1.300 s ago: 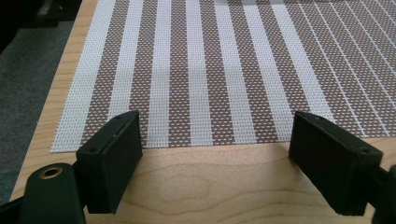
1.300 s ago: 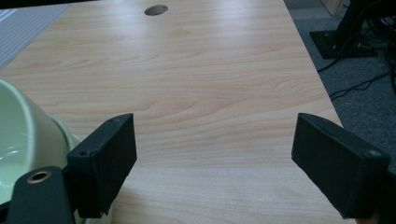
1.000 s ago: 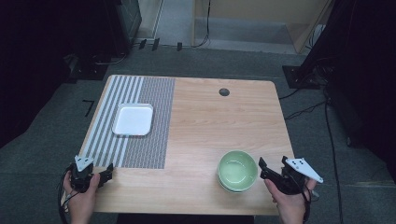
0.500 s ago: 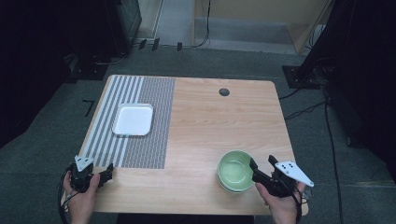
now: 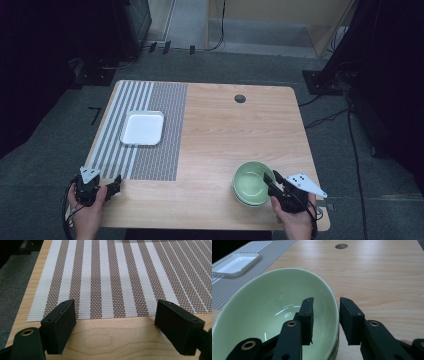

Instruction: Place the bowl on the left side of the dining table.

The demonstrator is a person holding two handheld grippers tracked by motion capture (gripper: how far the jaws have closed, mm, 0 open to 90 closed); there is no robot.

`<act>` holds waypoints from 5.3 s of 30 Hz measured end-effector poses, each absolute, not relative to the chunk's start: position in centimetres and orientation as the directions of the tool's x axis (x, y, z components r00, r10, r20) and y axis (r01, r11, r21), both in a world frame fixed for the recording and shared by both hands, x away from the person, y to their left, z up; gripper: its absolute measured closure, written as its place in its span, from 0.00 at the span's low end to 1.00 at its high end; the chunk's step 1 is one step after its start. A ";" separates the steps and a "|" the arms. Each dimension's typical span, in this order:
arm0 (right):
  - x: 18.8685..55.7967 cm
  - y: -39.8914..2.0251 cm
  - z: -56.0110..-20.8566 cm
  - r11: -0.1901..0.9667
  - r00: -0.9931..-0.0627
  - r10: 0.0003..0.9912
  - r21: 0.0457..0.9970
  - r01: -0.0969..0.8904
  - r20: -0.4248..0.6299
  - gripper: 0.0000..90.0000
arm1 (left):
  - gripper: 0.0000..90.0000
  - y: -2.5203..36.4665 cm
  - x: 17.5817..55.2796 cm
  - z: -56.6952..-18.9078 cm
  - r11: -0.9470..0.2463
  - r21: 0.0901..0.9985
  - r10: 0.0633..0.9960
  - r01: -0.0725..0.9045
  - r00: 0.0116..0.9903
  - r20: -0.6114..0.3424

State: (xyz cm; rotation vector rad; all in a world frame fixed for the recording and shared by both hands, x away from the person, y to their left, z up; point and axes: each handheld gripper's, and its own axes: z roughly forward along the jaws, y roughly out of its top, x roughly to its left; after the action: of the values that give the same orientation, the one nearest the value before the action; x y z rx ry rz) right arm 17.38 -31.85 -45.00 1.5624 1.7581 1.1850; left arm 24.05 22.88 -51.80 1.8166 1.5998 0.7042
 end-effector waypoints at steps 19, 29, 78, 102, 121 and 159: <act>16.9 -31.7 -44.2 0.024 -0.226 0.971 0.907 0.421 0.080 0.89 | 0.19 22.9 24.1 -51.8 -0.083 0.741 0.992 0.667 0.128 -0.004; 17.3 -30.5 -44.8 0.084 -0.188 0.982 0.846 0.527 0.020 0.89 | 0.19 22.9 24.1 -51.8 -0.083 0.741 0.992 0.667 0.128 -0.004; 21.6 -27.4 -37.8 0.079 -0.356 0.934 0.944 0.321 0.043 0.93 | 0.27 16.4 26.5 -40.8 0.005 0.889 0.956 0.457 0.258 -0.138; 22.1 -23.4 -40.3 0.101 -0.445 0.893 0.934 0.341 0.066 0.93 | 0.24 9.2 23.8 -39.2 -0.004 0.881 0.836 0.473 0.485 -0.256; 21.3 -20.4 -41.4 0.154 -0.488 0.873 0.934 0.322 0.024 0.93 | 0.28 4.2 22.8 -40.5 -0.157 0.815 0.791 0.558 0.565 -0.235; 19.2 -16.0 -43.4 0.199 -0.486 0.872 0.952 0.234 -0.063 0.92 | 0.94 5.4 23.0 -43.5 -0.260 0.870 0.766 0.418 0.639 -0.078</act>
State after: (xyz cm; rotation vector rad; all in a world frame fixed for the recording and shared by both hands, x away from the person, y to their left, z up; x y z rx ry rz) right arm 19.20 -15.96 -43.40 1.0302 1.8508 1.3047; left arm 23.04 5.39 -43.49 1.8906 0.9382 0.4506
